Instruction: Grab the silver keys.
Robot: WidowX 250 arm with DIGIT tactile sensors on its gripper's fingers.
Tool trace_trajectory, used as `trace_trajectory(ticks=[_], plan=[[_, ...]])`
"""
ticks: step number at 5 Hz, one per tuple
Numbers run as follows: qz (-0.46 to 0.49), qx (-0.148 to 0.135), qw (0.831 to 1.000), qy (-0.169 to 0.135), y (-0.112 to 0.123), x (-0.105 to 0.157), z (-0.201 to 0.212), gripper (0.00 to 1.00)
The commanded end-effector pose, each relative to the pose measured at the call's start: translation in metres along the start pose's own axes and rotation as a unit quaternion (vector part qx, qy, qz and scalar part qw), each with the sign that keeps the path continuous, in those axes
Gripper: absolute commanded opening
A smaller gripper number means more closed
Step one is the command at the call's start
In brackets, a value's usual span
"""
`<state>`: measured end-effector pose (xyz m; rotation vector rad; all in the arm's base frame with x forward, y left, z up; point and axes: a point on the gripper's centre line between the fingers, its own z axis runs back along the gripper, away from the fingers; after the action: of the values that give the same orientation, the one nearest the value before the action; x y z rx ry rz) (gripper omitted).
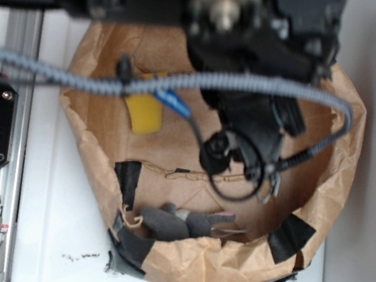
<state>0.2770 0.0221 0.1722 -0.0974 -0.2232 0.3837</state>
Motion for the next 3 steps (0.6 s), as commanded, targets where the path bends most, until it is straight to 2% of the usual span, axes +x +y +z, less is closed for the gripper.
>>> trace_trajectory(ticks=[1, 2, 3], plan=[[0.0, 0.012, 1.0, 0.007, -0.005, -0.013, 0.04, 0.0], [-0.002, 0.016, 1.0, 0.018, -0.006, -0.02, 0.052, 0.0], [0.008, 0.032, 0.999, 0.025, -0.005, -0.017, 0.047, 0.0]])
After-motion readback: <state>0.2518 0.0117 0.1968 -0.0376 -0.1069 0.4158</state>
